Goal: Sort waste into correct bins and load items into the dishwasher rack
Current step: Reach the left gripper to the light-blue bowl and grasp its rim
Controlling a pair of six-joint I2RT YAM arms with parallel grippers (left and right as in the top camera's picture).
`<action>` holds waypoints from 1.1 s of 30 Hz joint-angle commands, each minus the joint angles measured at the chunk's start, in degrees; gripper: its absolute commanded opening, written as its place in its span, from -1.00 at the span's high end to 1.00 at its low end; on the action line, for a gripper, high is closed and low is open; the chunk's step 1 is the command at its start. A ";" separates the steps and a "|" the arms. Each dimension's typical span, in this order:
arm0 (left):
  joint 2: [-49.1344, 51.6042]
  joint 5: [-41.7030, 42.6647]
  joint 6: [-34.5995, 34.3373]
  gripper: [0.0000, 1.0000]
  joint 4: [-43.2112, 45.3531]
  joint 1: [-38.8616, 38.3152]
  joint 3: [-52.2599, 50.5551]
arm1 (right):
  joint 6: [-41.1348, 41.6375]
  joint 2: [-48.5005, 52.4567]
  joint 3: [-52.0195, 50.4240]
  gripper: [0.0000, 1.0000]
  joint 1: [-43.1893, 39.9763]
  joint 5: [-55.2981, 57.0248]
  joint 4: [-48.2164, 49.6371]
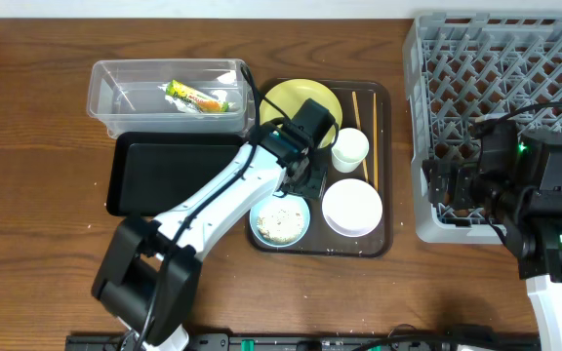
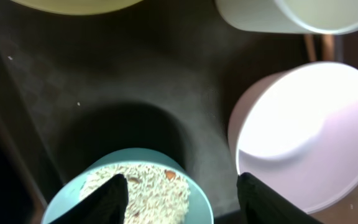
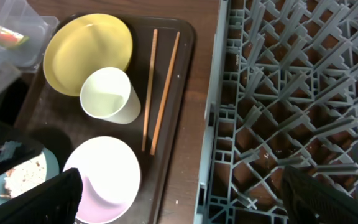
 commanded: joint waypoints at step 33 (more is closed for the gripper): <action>7.67 -1.60 -15.56 0.74 -0.66 -3.52 -1.18 | -0.22 -0.33 1.07 -0.99 1.18 -1.31 -1.22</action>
